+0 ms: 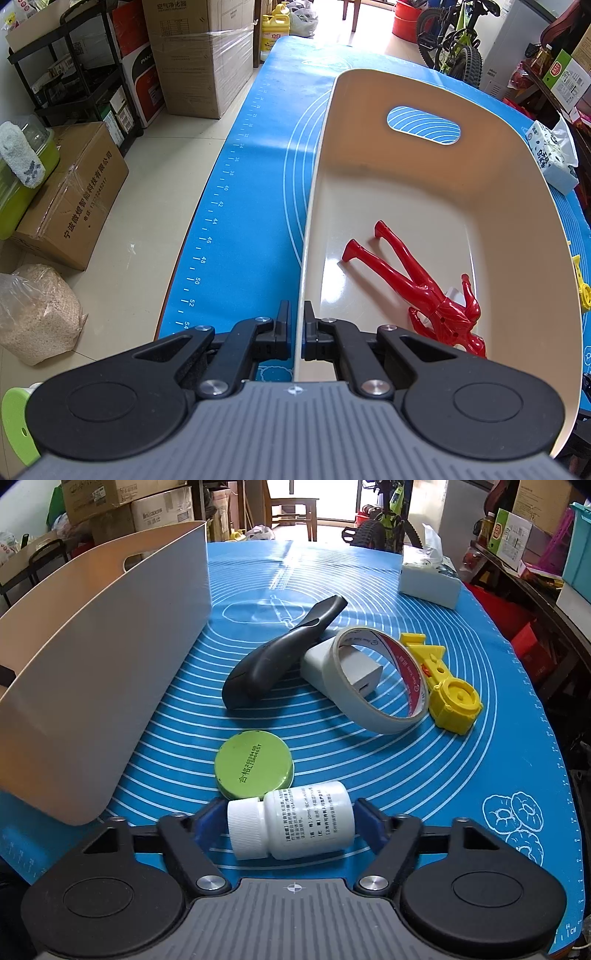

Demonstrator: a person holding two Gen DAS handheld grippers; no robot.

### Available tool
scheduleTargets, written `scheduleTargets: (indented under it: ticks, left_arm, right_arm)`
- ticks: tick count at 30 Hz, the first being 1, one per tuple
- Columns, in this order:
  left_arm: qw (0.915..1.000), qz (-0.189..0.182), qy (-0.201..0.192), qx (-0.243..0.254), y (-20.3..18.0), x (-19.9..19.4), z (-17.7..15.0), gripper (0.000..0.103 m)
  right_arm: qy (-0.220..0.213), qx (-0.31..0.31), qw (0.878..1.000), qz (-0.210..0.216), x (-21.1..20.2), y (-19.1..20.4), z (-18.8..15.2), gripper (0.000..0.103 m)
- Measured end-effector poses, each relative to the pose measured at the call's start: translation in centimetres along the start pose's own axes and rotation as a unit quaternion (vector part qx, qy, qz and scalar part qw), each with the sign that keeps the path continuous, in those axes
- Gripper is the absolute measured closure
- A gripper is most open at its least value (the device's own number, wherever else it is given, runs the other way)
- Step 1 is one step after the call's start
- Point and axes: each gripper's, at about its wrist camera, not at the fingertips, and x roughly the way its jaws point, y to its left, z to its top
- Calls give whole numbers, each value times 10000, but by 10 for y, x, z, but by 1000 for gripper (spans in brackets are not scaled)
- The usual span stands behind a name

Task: Organize rigid objects
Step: 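Grasp the white pill bottle with the right gripper and lift it, then place the white pill bottle into the basket and open the right gripper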

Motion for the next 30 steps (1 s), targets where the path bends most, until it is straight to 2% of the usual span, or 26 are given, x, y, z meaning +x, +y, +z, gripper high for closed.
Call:
scheduleTargets:
  ticks: [1,5,12,21,30]
  left_arm:
    - [10000,16,1,1,0,0,0,94]
    - [10000,25,3,1,-1,0,0,94]
    - [10000,31,4,7,-3,1,0,94]
    - [10000,37,12,15,-3,1,0,94]
    - [10000,-17,11,2,-3,0,0,98]
  right_arm:
    - [-10,20,10000,40,-1,-1,0,36]
    - [-143,146,9997,105,-8,-4,1,36]
    - [-545,251,9982,-66,-30,-3,18,36]
    - [-1238,197,9921,-99,-61,16,71,36]
    - [-1632,-201,9860,283,-59,67,123,36]
